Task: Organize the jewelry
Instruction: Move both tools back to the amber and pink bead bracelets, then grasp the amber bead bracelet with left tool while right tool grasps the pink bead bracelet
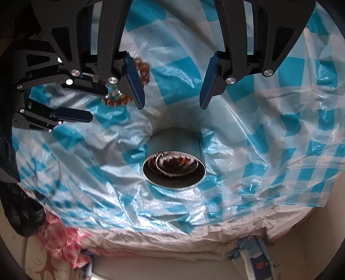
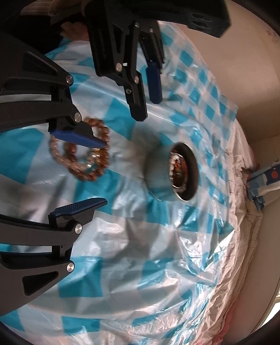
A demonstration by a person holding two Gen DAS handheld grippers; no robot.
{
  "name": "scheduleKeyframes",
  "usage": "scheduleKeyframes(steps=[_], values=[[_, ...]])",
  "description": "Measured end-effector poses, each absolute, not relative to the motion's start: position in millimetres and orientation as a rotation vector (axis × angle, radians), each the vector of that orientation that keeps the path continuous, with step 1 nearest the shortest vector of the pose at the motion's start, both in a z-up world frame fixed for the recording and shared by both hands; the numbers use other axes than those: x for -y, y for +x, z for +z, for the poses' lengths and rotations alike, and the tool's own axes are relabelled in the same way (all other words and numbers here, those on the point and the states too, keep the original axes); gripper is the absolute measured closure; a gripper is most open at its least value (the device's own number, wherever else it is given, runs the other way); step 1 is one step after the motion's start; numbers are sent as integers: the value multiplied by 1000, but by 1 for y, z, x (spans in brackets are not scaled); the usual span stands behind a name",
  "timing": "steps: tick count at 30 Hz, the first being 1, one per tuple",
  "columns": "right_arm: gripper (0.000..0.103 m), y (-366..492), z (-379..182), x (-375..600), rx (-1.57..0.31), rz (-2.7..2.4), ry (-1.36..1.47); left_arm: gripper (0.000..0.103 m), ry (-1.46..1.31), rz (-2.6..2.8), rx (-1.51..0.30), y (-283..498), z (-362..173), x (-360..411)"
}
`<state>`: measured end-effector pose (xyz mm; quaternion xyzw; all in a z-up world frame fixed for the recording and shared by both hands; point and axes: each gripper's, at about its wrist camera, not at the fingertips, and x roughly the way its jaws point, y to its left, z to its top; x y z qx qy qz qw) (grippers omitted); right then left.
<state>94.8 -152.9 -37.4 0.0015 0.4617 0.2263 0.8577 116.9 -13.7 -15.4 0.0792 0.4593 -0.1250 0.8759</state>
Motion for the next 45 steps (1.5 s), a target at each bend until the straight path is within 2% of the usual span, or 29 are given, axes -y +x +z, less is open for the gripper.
scheduleKeyframes(steps=[19, 23, 24, 25, 29, 35, 39, 45], values=[[57, 83, -52, 144, -1010, 484, -61, 53, 226, -309, -1061, 115, -47, 29], [76, 79, -52, 142, -1011, 498, -78, 53, 264, -299, -1061, 113, -52, 34], [89, 78, -51, 141, -1008, 498, -88, 53, 268, -290, -1059, 113, -52, 34], [95, 77, -51, 141, -1008, 496, -95, 53, 274, -273, -1057, 114, -52, 33], [94, 80, -48, 155, -988, 410, -95, 59, 262, -223, -1056, 118, -49, 23], [94, 85, -49, 161, -989, 384, -74, 58, 265, -278, -1059, 116, -49, 28], [84, 85, -52, 160, -1000, 389, -70, 58, 288, -280, -1062, 116, -53, 35], [78, 88, -58, 156, -1022, 394, -89, 58, 292, -283, -1068, 116, -56, 38]])
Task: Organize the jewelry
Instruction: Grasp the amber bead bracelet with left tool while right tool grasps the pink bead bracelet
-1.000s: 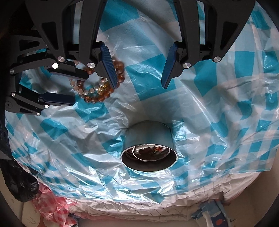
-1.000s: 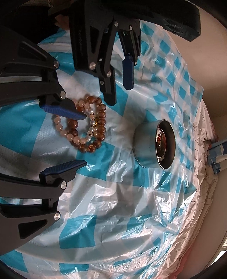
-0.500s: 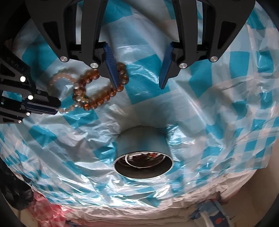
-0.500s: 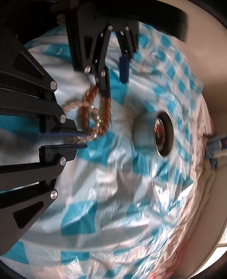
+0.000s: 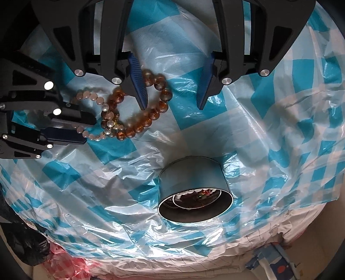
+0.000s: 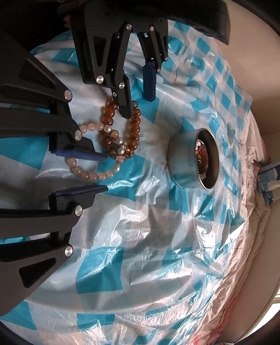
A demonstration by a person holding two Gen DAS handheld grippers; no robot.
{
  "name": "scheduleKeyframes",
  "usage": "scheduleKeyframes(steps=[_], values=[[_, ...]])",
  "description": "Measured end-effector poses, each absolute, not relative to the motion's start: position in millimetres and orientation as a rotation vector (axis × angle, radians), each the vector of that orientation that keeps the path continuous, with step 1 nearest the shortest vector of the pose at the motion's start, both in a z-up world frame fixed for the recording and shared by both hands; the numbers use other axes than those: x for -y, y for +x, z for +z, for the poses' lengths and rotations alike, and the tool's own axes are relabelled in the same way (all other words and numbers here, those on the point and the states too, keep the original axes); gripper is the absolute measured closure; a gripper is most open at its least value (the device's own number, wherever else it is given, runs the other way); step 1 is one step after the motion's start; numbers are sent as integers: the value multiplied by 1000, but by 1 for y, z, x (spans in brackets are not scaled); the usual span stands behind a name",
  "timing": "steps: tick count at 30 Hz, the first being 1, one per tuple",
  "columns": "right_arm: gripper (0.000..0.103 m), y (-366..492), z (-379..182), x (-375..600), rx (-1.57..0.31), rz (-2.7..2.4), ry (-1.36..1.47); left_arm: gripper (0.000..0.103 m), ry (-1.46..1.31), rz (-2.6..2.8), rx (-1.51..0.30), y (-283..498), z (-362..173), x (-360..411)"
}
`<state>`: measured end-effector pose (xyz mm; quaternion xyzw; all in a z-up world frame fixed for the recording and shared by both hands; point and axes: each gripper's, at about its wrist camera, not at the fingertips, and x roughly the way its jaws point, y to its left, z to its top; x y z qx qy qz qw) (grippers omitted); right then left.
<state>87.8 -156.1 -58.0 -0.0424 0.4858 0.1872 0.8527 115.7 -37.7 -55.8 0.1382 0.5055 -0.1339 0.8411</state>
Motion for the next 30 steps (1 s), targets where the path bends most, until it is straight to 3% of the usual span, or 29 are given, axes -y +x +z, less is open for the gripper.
scheduleKeyframes(steps=[1, 2, 3, 5, 13, 30], values=[[78, 88, -59, 155, -1027, 393, -98, 68, 292, -287, -1074, 116, -56, 39], [78, 88, -61, 154, -1031, 397, -103, 88, 277, -324, -1095, 115, -56, 41], [81, 88, -61, 154, -1034, 402, -98, 92, 270, -344, -1103, 115, -55, 43], [94, 89, -61, 158, -1044, 425, -62, 92, 239, -386, -1105, 112, -51, 44], [94, 94, -46, 191, -995, 532, 260, 92, -11, -464, -1059, 116, -25, 12], [94, 88, -16, 200, -818, 640, 402, 92, -186, -554, -954, 116, 9, -1]])
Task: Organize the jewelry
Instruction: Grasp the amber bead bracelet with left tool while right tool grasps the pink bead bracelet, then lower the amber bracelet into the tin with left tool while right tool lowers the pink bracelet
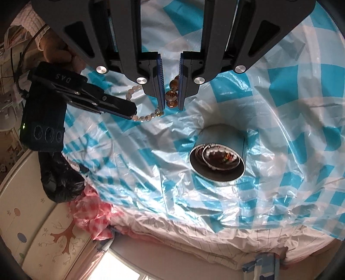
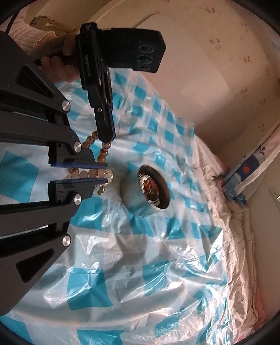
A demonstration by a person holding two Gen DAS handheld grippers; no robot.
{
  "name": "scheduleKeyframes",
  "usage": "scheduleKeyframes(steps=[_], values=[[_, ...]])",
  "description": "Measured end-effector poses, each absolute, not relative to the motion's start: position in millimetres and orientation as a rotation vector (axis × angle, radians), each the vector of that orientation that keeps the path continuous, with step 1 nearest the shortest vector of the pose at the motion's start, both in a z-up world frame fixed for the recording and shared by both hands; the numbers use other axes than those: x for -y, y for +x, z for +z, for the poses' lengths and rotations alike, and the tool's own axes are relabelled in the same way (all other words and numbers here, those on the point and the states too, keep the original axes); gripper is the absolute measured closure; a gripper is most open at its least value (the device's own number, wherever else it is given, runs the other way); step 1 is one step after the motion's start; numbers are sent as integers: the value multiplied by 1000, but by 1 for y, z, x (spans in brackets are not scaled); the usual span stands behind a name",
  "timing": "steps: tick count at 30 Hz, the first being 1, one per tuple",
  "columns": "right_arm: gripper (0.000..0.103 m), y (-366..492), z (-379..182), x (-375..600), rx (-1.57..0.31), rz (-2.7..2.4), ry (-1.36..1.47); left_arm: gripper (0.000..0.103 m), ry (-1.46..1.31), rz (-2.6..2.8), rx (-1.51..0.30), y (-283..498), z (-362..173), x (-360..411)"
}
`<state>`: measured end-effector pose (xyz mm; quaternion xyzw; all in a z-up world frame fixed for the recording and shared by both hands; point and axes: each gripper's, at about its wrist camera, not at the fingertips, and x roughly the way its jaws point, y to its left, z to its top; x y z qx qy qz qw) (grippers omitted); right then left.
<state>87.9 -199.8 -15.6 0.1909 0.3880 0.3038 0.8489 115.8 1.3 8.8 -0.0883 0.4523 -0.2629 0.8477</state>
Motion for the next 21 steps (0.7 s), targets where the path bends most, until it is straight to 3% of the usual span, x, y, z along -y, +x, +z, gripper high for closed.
scheduleKeyframes(steps=[21], values=[[94, 106, -9, 205, -740, 687, 534, 92, -188, -524, -877, 133, 28, 5]])
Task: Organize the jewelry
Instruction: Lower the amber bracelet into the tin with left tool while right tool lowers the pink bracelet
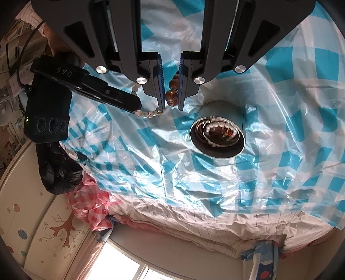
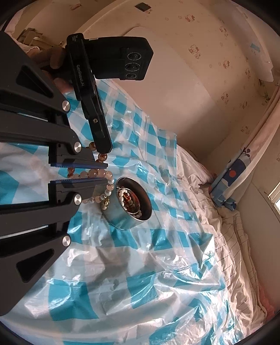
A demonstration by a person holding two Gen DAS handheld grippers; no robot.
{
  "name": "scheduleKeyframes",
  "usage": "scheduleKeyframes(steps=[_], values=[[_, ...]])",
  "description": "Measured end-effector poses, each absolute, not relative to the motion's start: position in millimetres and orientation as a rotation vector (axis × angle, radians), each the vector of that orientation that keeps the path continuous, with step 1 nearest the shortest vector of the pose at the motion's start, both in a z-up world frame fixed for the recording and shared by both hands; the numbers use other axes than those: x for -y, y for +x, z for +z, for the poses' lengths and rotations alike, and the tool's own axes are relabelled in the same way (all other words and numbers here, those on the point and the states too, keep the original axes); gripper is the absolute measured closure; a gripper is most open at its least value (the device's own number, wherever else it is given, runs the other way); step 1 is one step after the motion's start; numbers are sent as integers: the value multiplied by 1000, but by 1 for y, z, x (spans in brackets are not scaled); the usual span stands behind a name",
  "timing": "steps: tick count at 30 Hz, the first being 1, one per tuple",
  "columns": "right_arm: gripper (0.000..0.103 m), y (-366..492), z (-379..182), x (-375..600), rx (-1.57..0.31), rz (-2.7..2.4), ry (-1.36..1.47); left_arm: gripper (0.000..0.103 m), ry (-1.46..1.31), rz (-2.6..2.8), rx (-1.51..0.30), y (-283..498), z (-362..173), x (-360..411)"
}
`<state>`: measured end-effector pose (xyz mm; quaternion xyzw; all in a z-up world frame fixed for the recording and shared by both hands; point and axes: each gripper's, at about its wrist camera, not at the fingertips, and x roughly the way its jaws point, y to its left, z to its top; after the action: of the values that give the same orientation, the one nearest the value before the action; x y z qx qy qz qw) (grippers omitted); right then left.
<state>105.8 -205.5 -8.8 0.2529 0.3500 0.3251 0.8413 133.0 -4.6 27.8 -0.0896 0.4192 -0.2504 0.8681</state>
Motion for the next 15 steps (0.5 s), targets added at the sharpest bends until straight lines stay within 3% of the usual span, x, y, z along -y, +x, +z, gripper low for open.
scheduleKeyframes(steps=[15], values=[[94, 134, -3, 203, -698, 702, 582, 92, -276, -510, -809, 162, 42, -5]])
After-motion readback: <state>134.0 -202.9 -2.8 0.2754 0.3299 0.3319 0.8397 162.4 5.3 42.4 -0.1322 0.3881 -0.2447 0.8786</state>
